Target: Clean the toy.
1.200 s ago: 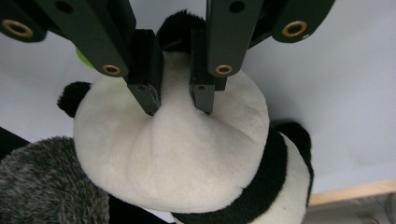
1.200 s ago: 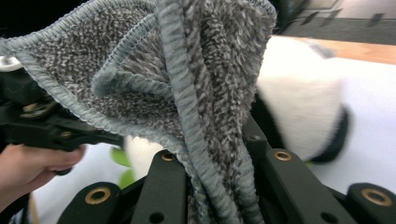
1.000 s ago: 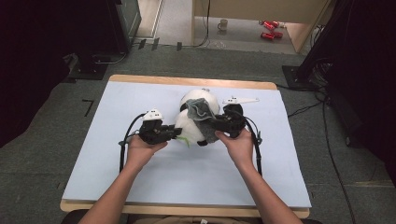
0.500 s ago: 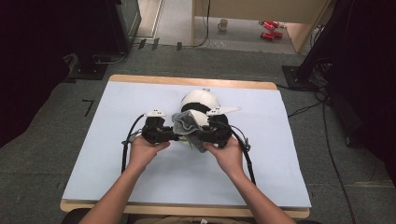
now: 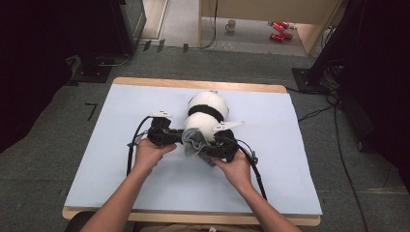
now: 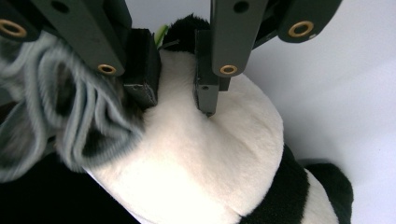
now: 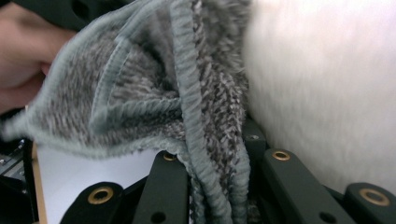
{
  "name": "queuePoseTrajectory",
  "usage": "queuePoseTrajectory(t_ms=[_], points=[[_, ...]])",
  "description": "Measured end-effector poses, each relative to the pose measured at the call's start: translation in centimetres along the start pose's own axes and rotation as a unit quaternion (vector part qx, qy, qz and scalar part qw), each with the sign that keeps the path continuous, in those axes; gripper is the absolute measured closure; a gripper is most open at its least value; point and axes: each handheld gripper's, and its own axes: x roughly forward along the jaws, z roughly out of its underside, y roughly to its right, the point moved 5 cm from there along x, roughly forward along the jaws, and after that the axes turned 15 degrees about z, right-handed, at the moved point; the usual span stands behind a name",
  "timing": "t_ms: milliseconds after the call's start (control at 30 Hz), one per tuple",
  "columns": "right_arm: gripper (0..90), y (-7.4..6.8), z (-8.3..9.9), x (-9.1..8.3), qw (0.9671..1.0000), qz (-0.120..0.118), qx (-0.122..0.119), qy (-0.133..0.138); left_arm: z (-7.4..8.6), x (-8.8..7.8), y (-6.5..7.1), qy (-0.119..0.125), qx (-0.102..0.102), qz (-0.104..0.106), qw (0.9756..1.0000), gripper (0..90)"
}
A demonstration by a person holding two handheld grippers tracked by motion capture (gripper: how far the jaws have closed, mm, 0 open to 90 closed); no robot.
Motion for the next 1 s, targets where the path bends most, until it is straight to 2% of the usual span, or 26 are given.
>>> queuePoseTrajectory(t_ms=[233, 333, 433, 533, 667, 767, 867, 1000], points=[[78.3, 0.5, 1.5, 1.3, 0.9991, 0.012, -0.002, -0.04, -0.3, -0.2, 0.0, 0.01, 0.006, 0.001, 0.9999, 74.8], [78.3, 0.5, 1.7, 1.6, 0.9987, 0.017, -0.007, -0.048, -0.4, -0.3, 0.0, 0.012, 0.006, 0.002, 0.9999, 74.7], [78.2, 0.4, 1.6, 1.5, 0.9982, 0.016, -0.007, -0.057, -0.4, -0.3, 0.0, 0.012, 0.016, -0.003, 0.9998, 74.6], [77.9, 0.0, 1.1, 0.9, 0.9981, 0.005, -0.014, -0.06, -0.4, -0.4, -0.2, 0.012, 0.016, -0.003, 0.9998, 74.5], [77.9, -0.9, -0.4, -1.0, 0.999, -0.015, -0.023, -0.034, -0.3, -0.6, -0.5, 0.011, 0.017, -0.004, 0.9998, 74.3], [77.9, -1.2, -1.8, -2.7, 0.9995, -0.02, -0.024, -0.004, -0.2, -0.5, -0.5, 0.006, 0.016, -0.001, 0.9999, 74.2], [77.9, -1.0, -2.9, -3.9, 0.9994, -0.017, -0.016, 0.026, 0.0, -0.1, -0.2, 0.001, 0.017, 0.004, 0.9999, 74.0], [78.0, -0.1, -3.6, -4.5, 0.9989, -0.006, 0.004, 0.046, 0.2, 0.2, 0.2, -0.003, 0.016, 0.007, 0.9998, 73.9]])
